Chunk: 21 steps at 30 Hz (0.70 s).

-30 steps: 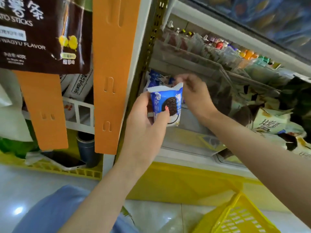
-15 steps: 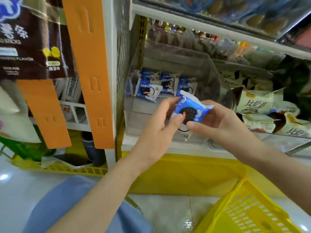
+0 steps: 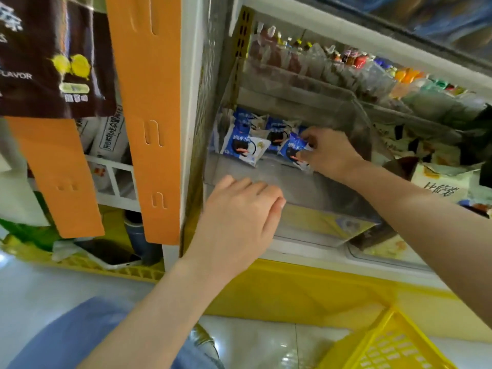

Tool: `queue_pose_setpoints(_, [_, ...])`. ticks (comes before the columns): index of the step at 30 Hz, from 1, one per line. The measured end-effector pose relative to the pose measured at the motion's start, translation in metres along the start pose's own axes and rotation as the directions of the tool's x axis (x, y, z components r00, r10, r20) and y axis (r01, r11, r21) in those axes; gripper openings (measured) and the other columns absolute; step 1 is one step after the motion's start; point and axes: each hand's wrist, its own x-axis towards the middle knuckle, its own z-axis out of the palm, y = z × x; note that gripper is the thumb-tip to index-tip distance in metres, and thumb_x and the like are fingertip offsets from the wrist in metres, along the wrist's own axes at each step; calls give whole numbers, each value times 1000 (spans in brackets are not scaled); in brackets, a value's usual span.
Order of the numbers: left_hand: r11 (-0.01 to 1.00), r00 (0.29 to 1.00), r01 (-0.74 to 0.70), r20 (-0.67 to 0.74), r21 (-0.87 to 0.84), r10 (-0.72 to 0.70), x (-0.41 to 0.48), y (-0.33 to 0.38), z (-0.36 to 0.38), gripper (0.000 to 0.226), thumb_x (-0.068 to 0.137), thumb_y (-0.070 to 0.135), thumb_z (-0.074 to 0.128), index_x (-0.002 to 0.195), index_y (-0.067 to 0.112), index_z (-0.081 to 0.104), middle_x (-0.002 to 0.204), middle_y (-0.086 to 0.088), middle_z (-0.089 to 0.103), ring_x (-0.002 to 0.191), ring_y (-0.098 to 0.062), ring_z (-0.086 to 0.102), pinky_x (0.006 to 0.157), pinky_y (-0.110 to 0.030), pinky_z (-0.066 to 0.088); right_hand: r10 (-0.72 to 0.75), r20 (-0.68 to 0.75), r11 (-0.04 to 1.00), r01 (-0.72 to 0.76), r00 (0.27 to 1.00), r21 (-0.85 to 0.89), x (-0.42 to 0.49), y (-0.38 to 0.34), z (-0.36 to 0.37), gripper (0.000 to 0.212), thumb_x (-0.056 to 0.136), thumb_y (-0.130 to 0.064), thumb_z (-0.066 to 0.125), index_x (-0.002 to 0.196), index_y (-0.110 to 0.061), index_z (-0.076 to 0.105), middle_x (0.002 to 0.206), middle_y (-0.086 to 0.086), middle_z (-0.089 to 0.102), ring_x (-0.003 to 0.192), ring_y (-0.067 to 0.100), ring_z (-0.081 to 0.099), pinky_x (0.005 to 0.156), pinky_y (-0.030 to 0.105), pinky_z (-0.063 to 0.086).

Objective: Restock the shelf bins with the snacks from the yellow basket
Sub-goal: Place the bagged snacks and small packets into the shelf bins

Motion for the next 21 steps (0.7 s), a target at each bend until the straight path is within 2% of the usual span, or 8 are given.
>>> queue_pose_setpoints(4, [1000, 1000, -26, -9, -1, 26, -2, -2, 2, 27, 93, 26, 38, 87, 18, 63, 75, 3, 65, 69, -16, 56, 70, -31, 34, 39, 47, 999, -37, 998, -35, 33, -2, 27, 43, 85, -17, 65, 125, -6, 52, 124, 16, 56, 112, 29, 54, 97, 37, 44])
queue_pose_setpoints(8, [999, 999, -32, -13, 8, 32, 0, -5, 3, 26, 93, 25, 39, 88, 17, 63, 74, 3, 64, 68, -16, 54, 70, -30, 32, 3, 97, 1000, -5, 995, 11, 51, -5, 36, 41, 88, -12, 62, 126, -4, 50, 128, 18, 53, 115, 31, 50, 94, 34, 40])
queue_pose_setpoints(15, [1000, 1000, -17, 17, -21, 17, -1, -5, 0, 28, 93, 26, 37, 88, 19, 63, 74, 5, 64, 67, -12, 52, 68, -27, 31, -65, 8, 985, 66, 998, -159, 52, -3, 33, 38, 88, -16, 62, 125, -12, 55, 127, 15, 54, 111, 31, 51, 92, 34, 40])
queue_pose_setpoints(18, [1000, 999, -9, 31, -27, 10, -1, -5, -1, 26, 93, 26, 38, 89, 20, 63, 75, 6, 64, 68, -12, 53, 69, -27, 30, -46, 5, 988, 46, 999, -149, 43, -8, 31, 46, 90, -21, 60, 132, -10, 47, 131, 16, 50, 117, 32, 48, 96, 38, 40])
queue_pose_setpoints(21, [999, 1000, -15, 15, -31, 15, -3, -2, 1, 20, 92, 22, 44, 94, 17, 63, 80, 4, 67, 72, -14, 56, 71, -28, 31, -43, -37, 997, 41, 998, -67, 18, -10, 19, 42, 95, -23, 52, 134, -10, 44, 131, 16, 52, 118, 33, 50, 97, 39, 40])
